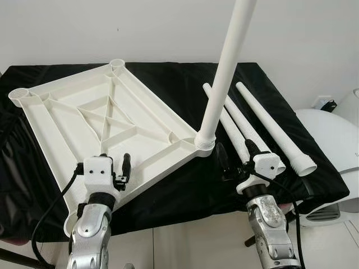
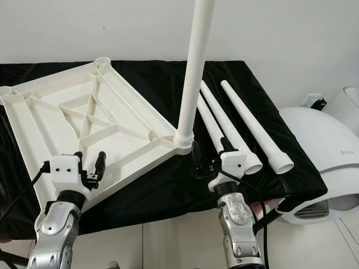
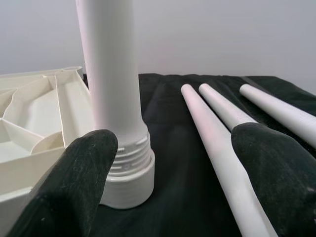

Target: Building children table

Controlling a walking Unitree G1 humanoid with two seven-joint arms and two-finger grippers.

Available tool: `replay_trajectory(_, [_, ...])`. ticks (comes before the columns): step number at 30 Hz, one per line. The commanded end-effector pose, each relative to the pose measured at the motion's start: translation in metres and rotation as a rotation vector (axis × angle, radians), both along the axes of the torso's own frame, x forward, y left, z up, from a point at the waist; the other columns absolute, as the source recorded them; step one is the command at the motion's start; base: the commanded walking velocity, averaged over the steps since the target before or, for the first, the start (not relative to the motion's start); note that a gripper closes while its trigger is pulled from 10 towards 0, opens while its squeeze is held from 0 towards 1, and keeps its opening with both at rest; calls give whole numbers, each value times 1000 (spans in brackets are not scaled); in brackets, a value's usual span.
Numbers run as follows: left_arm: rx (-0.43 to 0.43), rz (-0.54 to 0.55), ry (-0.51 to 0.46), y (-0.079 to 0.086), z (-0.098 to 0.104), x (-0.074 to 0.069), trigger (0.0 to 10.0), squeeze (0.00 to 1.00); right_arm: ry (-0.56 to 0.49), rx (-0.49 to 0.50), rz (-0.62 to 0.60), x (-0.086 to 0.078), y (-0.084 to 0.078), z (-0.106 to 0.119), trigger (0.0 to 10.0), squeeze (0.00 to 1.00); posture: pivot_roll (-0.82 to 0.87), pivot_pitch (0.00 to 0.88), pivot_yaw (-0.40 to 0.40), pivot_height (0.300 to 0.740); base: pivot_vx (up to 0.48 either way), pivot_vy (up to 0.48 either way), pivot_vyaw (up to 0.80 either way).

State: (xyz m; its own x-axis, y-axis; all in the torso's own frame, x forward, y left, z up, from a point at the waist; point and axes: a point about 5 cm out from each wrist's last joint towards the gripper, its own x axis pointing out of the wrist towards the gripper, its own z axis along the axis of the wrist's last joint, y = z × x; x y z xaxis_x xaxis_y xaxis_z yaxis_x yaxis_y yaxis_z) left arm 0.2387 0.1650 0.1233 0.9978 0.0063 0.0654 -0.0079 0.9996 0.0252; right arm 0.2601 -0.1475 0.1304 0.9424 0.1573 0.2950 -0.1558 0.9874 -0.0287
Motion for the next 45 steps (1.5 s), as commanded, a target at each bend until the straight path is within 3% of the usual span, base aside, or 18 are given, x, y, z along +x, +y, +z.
replay_trajectory(1, [-16, 41, -1, -3, -1, -1, 10000, 0, -1, -2, 0, 1, 1, 1, 10000, 0, 33, 86, -21, 740, 0, 0, 0])
replay_trajectory(6, [-7, 18, -6, -6, -1, 5, 10000, 0, -17, -24, 14, 5, 2, 2, 10000, 0, 31, 82, -15, 740, 0, 0, 0])
replay_trajectory(14, [15, -39, -19, -9, -3, 2, 10000, 0, -7, -52, 74, 1, 3, -5, 10000, 0, 30, 93, -6, 740, 0, 0, 0])
replay_trajectory(45, [59, -56, -34, -15, -12, -5, 10000, 0, -24, -50, 59, -4, 4, -9, 10000, 0, 38, 106, -16, 740, 0, 0, 0])
